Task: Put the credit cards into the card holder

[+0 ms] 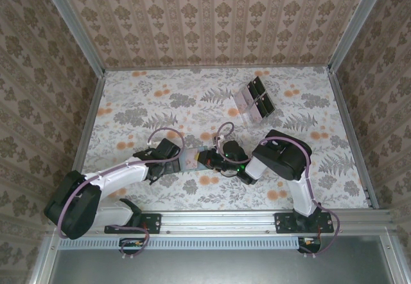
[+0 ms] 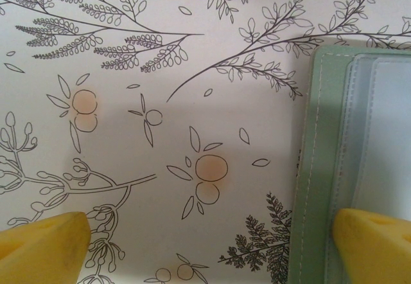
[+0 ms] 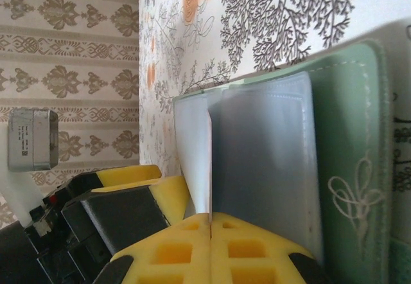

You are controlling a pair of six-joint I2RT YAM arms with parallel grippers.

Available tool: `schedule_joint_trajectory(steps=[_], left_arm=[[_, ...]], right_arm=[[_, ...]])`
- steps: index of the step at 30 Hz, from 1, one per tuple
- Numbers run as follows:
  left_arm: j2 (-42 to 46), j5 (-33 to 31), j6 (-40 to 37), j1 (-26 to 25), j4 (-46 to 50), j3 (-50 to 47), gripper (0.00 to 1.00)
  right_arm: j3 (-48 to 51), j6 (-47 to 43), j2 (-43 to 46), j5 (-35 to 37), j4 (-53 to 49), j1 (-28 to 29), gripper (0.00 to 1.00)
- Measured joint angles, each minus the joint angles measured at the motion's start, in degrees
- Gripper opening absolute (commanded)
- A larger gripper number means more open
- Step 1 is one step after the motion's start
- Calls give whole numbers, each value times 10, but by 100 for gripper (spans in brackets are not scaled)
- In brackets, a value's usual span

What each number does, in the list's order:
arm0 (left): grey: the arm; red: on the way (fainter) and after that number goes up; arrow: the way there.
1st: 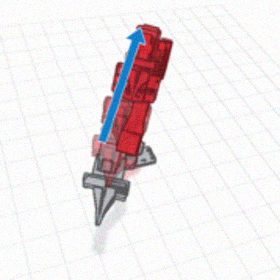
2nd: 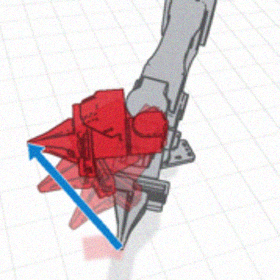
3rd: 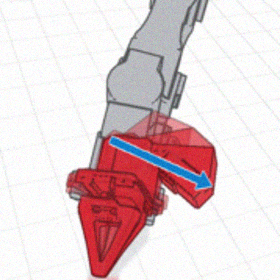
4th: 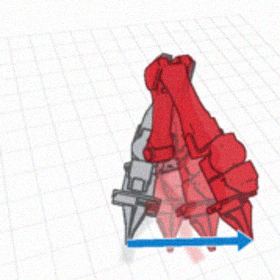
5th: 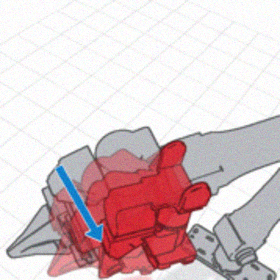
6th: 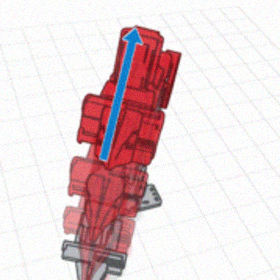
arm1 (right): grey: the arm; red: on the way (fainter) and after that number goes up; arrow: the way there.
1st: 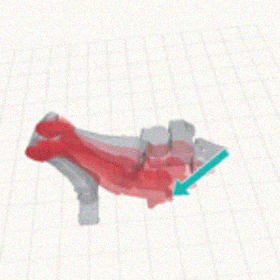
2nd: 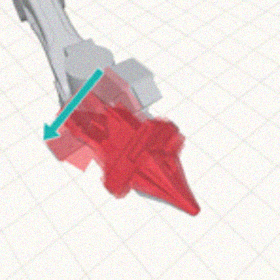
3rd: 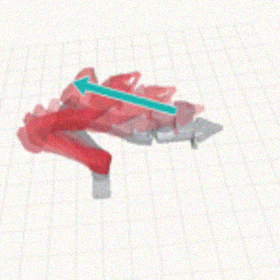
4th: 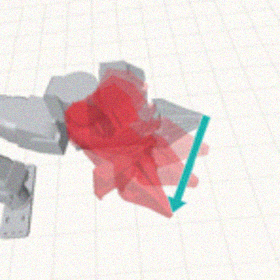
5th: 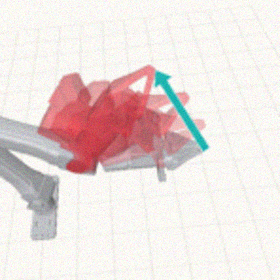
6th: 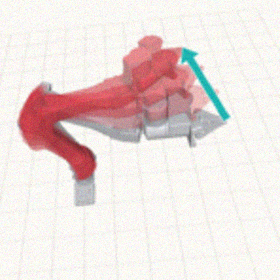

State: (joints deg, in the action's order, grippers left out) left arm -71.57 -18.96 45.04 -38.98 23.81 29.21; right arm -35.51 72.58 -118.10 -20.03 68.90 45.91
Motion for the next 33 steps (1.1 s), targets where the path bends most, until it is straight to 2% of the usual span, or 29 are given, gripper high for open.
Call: schedule_joint_trajectory(steps=[28, 29, 33], left_arm=[[-1, 0, 0, -1, 0, 0, 100], [-1, 0, 0, 0, 0, 0, 100], [0, 0, 0, 0, 3, 2, 100]], right_arm=[[-42, 16, -31, -30, 9, 3, 0], [-44, 16, -31, -30, 5, 3, 2], [-55, 12, -29, -37, -18, 3, 27]])
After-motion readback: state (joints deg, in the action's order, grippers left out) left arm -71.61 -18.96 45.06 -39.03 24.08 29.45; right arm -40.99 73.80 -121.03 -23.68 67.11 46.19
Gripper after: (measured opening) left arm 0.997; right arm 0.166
